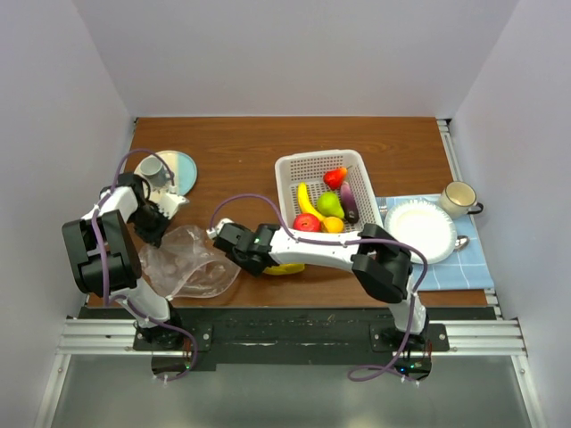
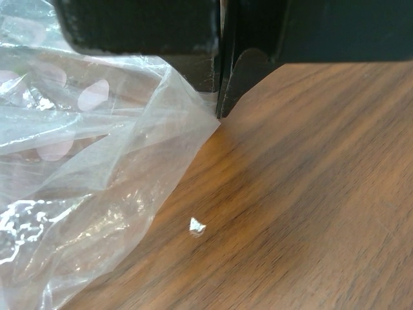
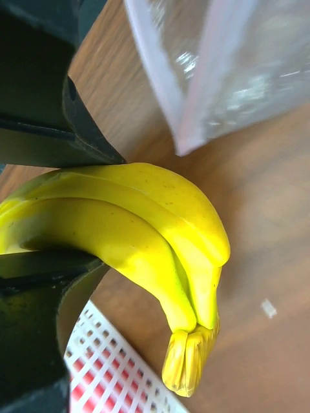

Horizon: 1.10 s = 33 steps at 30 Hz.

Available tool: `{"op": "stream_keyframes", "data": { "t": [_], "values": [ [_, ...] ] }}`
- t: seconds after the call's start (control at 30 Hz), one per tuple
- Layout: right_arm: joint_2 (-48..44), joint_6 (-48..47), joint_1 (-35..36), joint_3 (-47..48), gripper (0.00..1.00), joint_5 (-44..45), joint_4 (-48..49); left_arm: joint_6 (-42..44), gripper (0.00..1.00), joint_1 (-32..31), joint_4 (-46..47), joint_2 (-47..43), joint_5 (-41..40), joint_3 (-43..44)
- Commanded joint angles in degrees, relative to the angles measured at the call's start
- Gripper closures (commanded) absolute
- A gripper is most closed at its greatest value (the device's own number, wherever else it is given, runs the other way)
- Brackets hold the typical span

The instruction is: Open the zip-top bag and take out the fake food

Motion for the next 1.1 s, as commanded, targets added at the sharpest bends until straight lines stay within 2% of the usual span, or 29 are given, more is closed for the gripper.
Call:
{"op": "stream_keyframes", "data": {
  "t": [0.0,0.13,0.3,0.37,0.4,0.53,0.57,0.63,0.77,0.93,1.07],
  "values": [
    [-9.47,-2.22,-6.31,7.05,0.93,4.52,6.75,-0.07,1.0,-0.79,-1.1,-1.87,3.23,0.87],
    [-14.22,-0.1,-17.54,7.06,0.92,5.65,8.69,-2.71,1.0,-6.4,-0.14,-5.12,4.72,0.17],
    [-19.75,1.3,-23.37,2.95,0.91,0.66,12.45,-6.84,1.0,-9.58,-1.1,-6.8,11.65,5.17],
    [-23.52,2.53,-25.39,-0.48,0.86,-10.56,16.67,-7.02,1.0,-9.67,-2.94,-6.01,13.25,8.07],
    [-24.15,3.15,-25.66,-3.02,0.85,-12.69,20.17,-7.54,1.0,-9.67,-3.21,-5.05,13.6,8.77],
    [-21.0,6.23,-25.66,-1.64,0.9,-20.44,19.07,-7.64,1.0,-9.76,-2.77,-4.51,12.9,9.05],
    [-20.04,7.01,-25.57,-1.73,0.91,-24.88,19.15,-7.55,1.0,-9.76,-2.86,-4.6,12.81,8.96],
    [-18.01,7.9,-25.57,-2.25,0.91,-26.77,20.03,-7.46,1.0,-9.67,-2.69,-5.13,12.2,8.43],
    [-16.69,7.73,-26.62,-1.38,0.95,-21.08,21.61,-7.02,1.0,-9.76,-2.6,-6.53,11.32,7.73],
    [-16.86,8.6,-35.67,3.45,0.98,-19.13,25.74,-7.37,1.0,-9.76,-2.69,-6.45,12.02,7.9],
    [-14.06,7.03,-40.16,10.64,0.98,-12.73,25.4,-7.64,1.0,-9.76,-2.51,-6.45,12.02,8.34]
  ]
}}
